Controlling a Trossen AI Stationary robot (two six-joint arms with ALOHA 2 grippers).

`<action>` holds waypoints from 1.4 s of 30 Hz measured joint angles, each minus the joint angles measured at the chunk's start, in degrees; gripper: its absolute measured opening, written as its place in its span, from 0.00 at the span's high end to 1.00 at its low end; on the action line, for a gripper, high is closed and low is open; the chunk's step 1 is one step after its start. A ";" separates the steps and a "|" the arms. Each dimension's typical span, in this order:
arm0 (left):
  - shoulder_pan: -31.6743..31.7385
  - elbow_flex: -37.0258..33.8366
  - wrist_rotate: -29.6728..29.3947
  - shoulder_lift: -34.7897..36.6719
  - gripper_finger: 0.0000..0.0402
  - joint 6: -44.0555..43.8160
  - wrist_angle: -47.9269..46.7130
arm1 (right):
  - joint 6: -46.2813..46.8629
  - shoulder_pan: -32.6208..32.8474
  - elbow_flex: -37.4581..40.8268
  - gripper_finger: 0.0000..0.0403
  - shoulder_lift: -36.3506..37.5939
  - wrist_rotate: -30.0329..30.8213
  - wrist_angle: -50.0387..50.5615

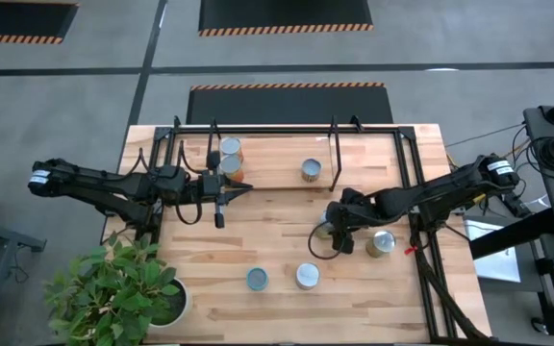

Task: Pick and place cans onto a shelf
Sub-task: Put the big green canned pear on the shelf

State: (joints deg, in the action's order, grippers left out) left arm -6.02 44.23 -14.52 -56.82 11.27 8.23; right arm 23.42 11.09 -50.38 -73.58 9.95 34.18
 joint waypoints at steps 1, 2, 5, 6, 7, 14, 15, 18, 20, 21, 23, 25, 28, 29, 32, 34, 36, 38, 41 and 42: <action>0.01 0.00 0.00 0.00 1.00 0.00 0.08 | 0.81 -0.02 -1.29 0.32 -0.16 0.18 -0.01; 0.01 0.00 0.00 0.00 1.00 0.01 0.21 | 1.45 -0.16 -2.66 0.31 -0.53 0.51 0.06; 0.00 0.00 0.00 0.00 1.00 0.02 0.22 | 1.99 -1.24 -8.00 0.28 -2.69 0.59 -0.16; 0.00 0.00 0.00 0.00 1.00 0.02 0.22 | 1.98 -1.81 -9.99 0.27 -3.80 0.59 0.10; 0.02 0.00 0.00 0.00 1.00 0.02 0.24 | 1.72 -2.50 -11.92 0.27 -4.98 0.61 0.21; 0.01 0.00 0.00 0.00 1.00 -0.11 0.35 | -5.48 -8.28 -26.14 0.28 -17.30 2.37 0.29; 0.02 0.00 0.00 0.00 1.00 -0.20 0.37 | -5.87 -9.26 -28.22 0.28 -19.18 2.50 0.34; 0.00 0.00 0.00 0.00 1.00 -0.39 0.35 | -5.24 -11.68 -34.55 0.27 -24.65 4.59 0.30; 0.02 0.00 0.01 0.00 1.00 -0.39 0.35 | -4.88 -13.25 -38.87 0.27 -28.02 4.68 0.30; 0.01 0.00 0.00 0.00 1.00 -0.39 0.35 | -4.71 -13.94 -40.91 0.27 -29.54 4.69 0.32; 0.01 0.00 0.02 0.00 1.00 -0.39 0.35 | -4.31 -15.20 -44.84 0.27 -32.22 4.68 1.67; 0.02 0.00 0.02 0.02 1.00 -0.39 0.35 | -3.91 -16.44 -48.75 0.27 -34.60 4.68 4.51; 0.01 0.00 0.02 0.02 1.00 -0.40 0.33 | -3.85 -18.00 -53.75 0.27 -37.98 4.70 10.23; 0.02 0.00 0.02 0.02 1.00 -0.41 0.31 | -3.84 -18.39 -55.06 0.27 -39.07 4.80 11.61; 0.02 0.00 0.02 0.09 1.00 -0.42 0.28 | -3.86 -19.20 -58.95 0.27 -42.27 5.27 14.34; 0.01 0.00 0.02 0.17 1.00 -0.42 0.33 | -3.91 -19.39 -61.31 0.27 -44.11 5.18 15.84; 0.00 0.00 0.02 0.20 1.00 -0.42 0.31 | -4.22 -19.56 -63.60 0.27 -45.79 5.16 17.40; 0.02 0.00 0.02 0.20 1.00 -0.42 0.31 | -4.58 -19.65 -65.09 0.26 -46.88 5.19 18.29; 0.02 0.00 0.02 0.28 1.00 -0.42 0.31 | -5.25 -19.91 -66.11 0.26 -47.52 5.15 18.33; 0.02 0.00 0.02 0.28 1.00 -0.42 0.31 | -5.26 -20.03 -66.11 0.26 -47.52 5.16 18.25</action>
State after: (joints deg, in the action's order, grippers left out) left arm -6.00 44.23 -14.50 -56.53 10.85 8.54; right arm 18.15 -8.94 -116.49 -121.10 15.11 52.44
